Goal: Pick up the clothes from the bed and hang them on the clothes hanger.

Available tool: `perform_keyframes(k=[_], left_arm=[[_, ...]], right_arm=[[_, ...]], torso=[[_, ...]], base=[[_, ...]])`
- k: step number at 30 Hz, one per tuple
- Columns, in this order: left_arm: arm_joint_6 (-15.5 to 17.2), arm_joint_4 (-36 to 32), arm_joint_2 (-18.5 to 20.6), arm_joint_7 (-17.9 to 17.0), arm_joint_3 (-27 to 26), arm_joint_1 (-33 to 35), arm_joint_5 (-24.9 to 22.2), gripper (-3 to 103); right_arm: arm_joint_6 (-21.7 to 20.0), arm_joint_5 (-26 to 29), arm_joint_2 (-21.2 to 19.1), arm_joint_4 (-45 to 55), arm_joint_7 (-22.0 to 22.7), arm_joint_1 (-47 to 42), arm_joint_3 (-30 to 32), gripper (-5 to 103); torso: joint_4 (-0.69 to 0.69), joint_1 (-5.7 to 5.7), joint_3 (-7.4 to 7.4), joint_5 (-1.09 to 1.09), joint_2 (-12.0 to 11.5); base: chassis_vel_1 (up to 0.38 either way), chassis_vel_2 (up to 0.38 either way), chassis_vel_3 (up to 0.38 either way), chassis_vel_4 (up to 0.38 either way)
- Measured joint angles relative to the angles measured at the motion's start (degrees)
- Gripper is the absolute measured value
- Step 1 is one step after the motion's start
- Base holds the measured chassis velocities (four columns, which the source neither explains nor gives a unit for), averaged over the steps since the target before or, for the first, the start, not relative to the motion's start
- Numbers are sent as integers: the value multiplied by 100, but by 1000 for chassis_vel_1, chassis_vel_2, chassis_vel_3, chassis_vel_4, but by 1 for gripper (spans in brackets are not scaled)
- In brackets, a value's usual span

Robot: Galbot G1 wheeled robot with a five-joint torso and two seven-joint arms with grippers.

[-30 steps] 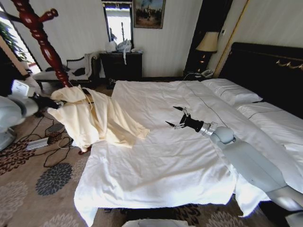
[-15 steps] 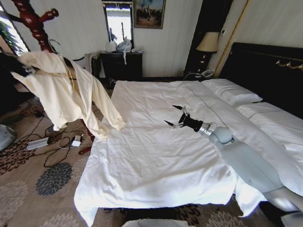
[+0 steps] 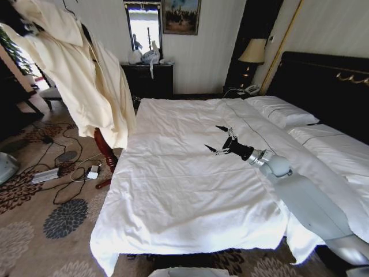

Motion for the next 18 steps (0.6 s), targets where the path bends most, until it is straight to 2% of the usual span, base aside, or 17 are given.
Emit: perform_keyframes(k=[6, 13, 18], left_arm=[[313, -65, -219, -96, 203, -233, 137, 26], [209, 152, -286, 114, 285, -145, 206, 26], [99, 392, -288, 175, 278, 61, 243, 26]], right_arm=[[41, -1, -28, -8, -42, -56, 32, 100], [41, 0, -10, -10, -46, -11, -52, 100], [39, -10, -4, 18, -46, -88, -37, 100]], torso=[[3, -2, 0, -2, 0], [-1, -1, 0, 0, 0], [1, -1, 0, -1, 1]], base=[[0, 0, 0, 0], [0, 0, 0, 0], [0, 0, 0, 0]])
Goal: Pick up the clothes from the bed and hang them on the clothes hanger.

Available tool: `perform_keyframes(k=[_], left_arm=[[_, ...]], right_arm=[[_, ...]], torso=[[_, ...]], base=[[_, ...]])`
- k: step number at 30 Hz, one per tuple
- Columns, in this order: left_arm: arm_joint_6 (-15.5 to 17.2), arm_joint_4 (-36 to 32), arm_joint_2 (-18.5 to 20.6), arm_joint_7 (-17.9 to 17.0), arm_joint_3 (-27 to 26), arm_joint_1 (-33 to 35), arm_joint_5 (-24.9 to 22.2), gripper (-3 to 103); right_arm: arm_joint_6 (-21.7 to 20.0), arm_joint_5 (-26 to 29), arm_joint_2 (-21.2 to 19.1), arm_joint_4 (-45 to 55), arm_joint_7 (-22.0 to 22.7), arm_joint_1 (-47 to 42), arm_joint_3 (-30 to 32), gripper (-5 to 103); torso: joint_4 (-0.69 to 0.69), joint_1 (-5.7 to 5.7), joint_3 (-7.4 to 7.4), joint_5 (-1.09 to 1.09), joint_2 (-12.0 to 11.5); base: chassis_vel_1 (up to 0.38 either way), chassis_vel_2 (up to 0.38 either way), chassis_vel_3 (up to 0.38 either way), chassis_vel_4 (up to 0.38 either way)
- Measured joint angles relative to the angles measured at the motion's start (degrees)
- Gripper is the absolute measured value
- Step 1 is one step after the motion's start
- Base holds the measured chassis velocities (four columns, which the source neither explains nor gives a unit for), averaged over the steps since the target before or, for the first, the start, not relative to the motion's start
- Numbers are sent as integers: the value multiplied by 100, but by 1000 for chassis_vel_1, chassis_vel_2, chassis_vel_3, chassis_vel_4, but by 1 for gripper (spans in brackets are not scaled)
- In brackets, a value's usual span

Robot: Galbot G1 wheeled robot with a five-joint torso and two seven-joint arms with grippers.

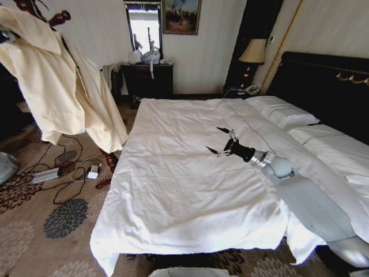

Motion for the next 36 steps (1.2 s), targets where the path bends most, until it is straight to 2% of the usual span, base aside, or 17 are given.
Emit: perform_keyframes(k=[6, 11, 15, 19, 25, 34, 35, 36], left_arm=[[-46, 48, -43, 23, 58, 90, 5, 26], [-123, 91, -80, 57, 48, 208, 23, 25], [-186, 171, -26, 94, -125, 345, 39, 25], [-267, 426, 204, 162, -447, 613, 75, 25], [-324, 584, 298, 232, -544, 779, 149, 25], [-281, 195, -55, 91, -304, 626, 120, 25], [-321, 61, -163, -64, -207, 543, 24, 23], [-335, -25, -224, -182, -157, 499, -74, 26]], right_arm=[[-3, -16, -13, 39, 2, -94, 53, 100], [-16, -18, -14, 59, 6, -127, 61, 100], [-28, -23, -17, 60, 9, -151, 71, 100], [-42, -37, 13, 59, 18, -178, 80, 100], [-48, -48, 36, 90, 23, -318, 202, 100], [-49, -68, -19, 112, 23, -479, 369, 100], [-55, -68, -26, 115, 23, -479, 370, 100], [-61, -68, -28, 119, 23, -479, 370, 100]], torso=[[-3, 0, 0, 3, 0], [1, 0, 0, 0, 0], [-1, 0, 0, 0, 0], [-2, 0, 0, 2, 0], [-2, 1, 0, 2, 0], [-1, 0, 0, 1, 0], [0, 0, 0, 1, 0], [0, 0, 0, 2, 0]], base=[[0, 0, 0, 0], [0, 0, 0, 0], [0, 0, 0, 0], [0, 0, 0, 0], [0, 0, 0, 0], [0, 0, 0, 0], [0, 0, 0, 0], [0, 0, 0, 0]])
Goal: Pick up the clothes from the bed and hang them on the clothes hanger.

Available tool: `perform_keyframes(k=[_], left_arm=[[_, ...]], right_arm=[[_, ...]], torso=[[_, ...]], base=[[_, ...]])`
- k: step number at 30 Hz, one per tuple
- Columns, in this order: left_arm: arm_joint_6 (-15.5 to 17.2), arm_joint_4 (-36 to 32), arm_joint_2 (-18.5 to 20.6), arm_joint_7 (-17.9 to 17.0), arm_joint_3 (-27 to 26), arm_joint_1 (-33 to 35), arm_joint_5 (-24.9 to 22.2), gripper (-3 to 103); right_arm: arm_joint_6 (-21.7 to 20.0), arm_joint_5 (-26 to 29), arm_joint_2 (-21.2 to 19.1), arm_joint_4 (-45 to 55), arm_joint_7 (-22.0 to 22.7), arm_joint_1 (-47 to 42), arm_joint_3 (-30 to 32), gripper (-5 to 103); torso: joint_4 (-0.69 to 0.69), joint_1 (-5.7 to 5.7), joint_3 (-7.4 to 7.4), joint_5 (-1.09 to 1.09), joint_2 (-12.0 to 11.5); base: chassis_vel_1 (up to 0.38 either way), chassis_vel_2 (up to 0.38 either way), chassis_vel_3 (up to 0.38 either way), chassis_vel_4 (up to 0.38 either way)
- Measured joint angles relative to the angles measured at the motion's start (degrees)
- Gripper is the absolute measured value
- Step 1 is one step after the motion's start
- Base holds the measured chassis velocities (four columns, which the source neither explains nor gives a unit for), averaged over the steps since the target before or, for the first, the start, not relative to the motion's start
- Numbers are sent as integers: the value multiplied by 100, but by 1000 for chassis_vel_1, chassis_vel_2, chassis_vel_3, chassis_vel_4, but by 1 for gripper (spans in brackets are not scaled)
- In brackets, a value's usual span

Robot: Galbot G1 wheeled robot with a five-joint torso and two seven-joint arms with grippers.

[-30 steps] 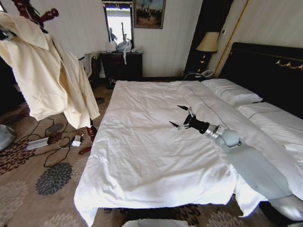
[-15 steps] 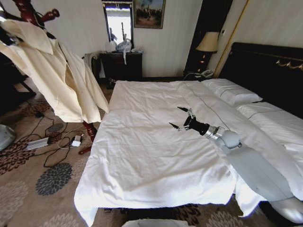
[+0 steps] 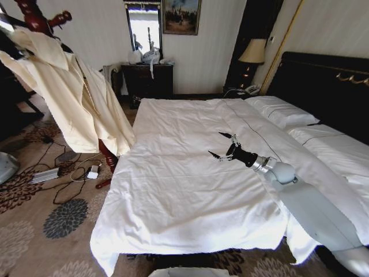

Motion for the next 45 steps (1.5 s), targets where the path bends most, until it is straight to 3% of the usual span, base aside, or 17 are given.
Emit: perform_keyframes(k=[2, 6, 7, 15, 17, 20, 22, 25, 32, 34, 35, 36, 38, 40, 41, 44, 45], left_arm=[[-1, -89, -64, -124, 48, -44, -101, 26], [123, -764, -549, -695, 376, -391, -528, 48], [123, -764, -549, -695, 376, -391, -528, 48], [220, -2108, -1841, -1547, 1119, -956, -1265, 80], [203, -2210, -1989, -1592, 1144, -965, -1296, 80], [-103, -2630, -2656, -1656, 1234, -931, -1594, 95], [-207, -2725, -2838, -1658, 1249, -911, -1699, 95], [-511, -3165, -3559, -1725, 1311, -777, -2163, 100], [-622, -3751, -4549, -1927, 1325, -527, -2438, 100], [-602, -4004, -5138, -2105, 1366, -356, -2552, 100], [-602, -4004, -5138, -2105, 1366, -356, -2552, 100], [-560, -4224, -5735, -2286, 1374, -200, -2679, 100], [-559, -4334, -6125, -2473, 1380, -111, -2720, 100], [-885, -4409, -6736, -2638, 1504, 112, -2349, 100], [-885, -4409, -6736, -2638, 1504, 112, -2349, 100], [-1491, -4436, -7622, -2496, 1709, 424, -1146, 100], [-1491, -4436, -7622, -2496, 1709, 424, -1146, 100]], right_arm=[[-6, 0, 0, 5, 1, 0, -5, 100], [-31, 0, 5, 26, 5, -17, -34, 100], [-31, 0, 5, 26, 5, -17, -34, 100], [-38, 6, -22, -14, 8, 2, -151, 100], [-39, 8, -27, -18, 9, 10, -164, 100], [-43, 13, -50, -32, 12, 28, -195, 100], [-44, 14, -56, -36, 13, 26, -200, 100], [-46, 54, -89, -38, 34, -20, -197, 100], [-133, 367, -60, 5, 231, -212, -75, 100], [-240, 770, 55, 111, 594, -419, 46, 100], [-240, 770, 55, 111, 594, -419, 46, 100], [-417, 1377, 264, 303, 1073, -695, 239, 100], [-532, 1722, 469, 475, 1541, -902, 377, 100], [-603, 1997, 801, 724, 2316, -1236, 627, 100], [-603, 1997, 801, 724, 2316, -1236, 627, 100], [-721, 1680, 1288, 1082, 3037, -1887, 1071, 100], [-721, 1680, 1288, 1082, 3037, -1887, 1071, 100]], torso=[[-1, 0, 0, 0, 0], [-2, 0, 0, 2, 0], [-2, 0, 0, 2, 0], [-2, 0, 0, -1, 0], [-3, 0, 0, 3, 0], [-1, 0, 0, 0, 0], [-1, 0, 0, 0, 0], [-1, 0, 0, 1, 0], [-1, 0, 0, -1, 0], [0, 0, 0, 0, 0], [0, 0, 0, 0, 0], [-1, 0, 0, 0, 0], [-1, 0, 0, 2, 0], [-1, 0, 0, 0, 0], [-1, 0, 0, 0, 0], [1, 0, 0, -2, -1], [1, 0, 0, -2, -1]], base=[[0, 0, 0, 0], [0, 0, 0, 0], [0, 0, 0, 0], [0, 0, 0, 0], [0, 0, 0, 0], [0, 0, 0, 0], [0, 0, 0, 0], [0, 0, 0, 0], [0, 0, 0, 0], [0, 0, 0, 0], [0, 0, 0, 0], [0, 0, 0, 0], [0, 0, 0, 0], [0, 0, 0, 0], [0, 0, 0, 0], [0, 0, 0, 0], [0, 0, 0, 0]])
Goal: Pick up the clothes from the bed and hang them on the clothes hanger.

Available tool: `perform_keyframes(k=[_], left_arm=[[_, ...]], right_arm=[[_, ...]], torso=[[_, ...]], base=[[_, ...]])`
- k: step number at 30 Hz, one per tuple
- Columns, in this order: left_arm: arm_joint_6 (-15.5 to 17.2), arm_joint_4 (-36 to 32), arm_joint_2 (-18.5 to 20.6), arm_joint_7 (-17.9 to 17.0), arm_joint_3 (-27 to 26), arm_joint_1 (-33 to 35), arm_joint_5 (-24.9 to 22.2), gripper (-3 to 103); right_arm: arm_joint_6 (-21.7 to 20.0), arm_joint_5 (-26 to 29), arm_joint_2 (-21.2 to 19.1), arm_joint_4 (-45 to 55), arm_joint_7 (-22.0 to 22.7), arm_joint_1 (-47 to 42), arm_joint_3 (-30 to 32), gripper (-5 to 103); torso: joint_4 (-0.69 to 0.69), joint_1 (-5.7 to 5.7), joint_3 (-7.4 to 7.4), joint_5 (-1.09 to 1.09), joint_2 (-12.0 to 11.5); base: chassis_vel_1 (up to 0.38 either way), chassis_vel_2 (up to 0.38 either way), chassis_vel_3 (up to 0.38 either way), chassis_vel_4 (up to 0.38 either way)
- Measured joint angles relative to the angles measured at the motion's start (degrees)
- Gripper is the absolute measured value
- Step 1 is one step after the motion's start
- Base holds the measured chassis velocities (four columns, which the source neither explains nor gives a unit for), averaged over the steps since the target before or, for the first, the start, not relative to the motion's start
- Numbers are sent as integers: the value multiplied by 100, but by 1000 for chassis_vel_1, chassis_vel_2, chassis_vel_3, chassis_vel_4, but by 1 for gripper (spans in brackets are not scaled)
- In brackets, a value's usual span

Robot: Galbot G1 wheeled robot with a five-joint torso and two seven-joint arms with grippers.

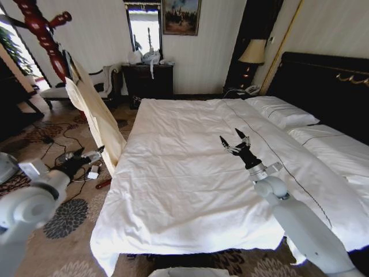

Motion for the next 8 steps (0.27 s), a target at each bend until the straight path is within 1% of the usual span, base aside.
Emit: perform_keyframes(k=[1, 3, 4, 5, 6, 7, 8], left_arm=[[-205, -70, -380, 139, 76, 122, 564, 100], [-392, -136, -818, 377, 138, 276, 1236, 100], [-537, -164, -1097, 600, 169, 386, 1702, 100], [-537, -164, -1097, 600, 169, 386, 1702, 100], [-660, -194, -1328, 758, 189, 461, 1988, 100], [-810, -273, -1746, 941, 234, 573, 2334, 100], [-810, -273, -1746, 941, 234, 573, 2334, 100]], right_arm=[[-38, -449, 226, 175, 314, -349, 206, 100], [-134, -1004, 548, 414, 755, -808, 415, 100], [-218, -1424, 851, 606, 1019, -1194, 558, 100], [-218, -1424, 851, 606, 1019, -1194, 558, 100], [-213, -1676, 1104, 730, 1117, -1418, 634, 100], [-218, -2085, 1484, 935, 1223, -1733, 715, 100], [-218, -2085, 1484, 935, 1223, -1733, 715, 100]], torso=[[-1, 0, -1, 1, 1], [-4, 0, 0, 2, 1], [-6, 0, 0, 5, 1], [-6, 0, 0, 5, 1], [-4, 0, -1, 1, 1], [-4, -1, 0, 4, 1], [-4, -1, 0, 4, 1]], base=[[0, 0, 0, 0], [0, 0, 0, 0], [0, 0, 0, 0], [0, 0, 0, 0], [0, 0, 0, 0], [0, 0, 0, 0], [0, 0, 0, 0]])
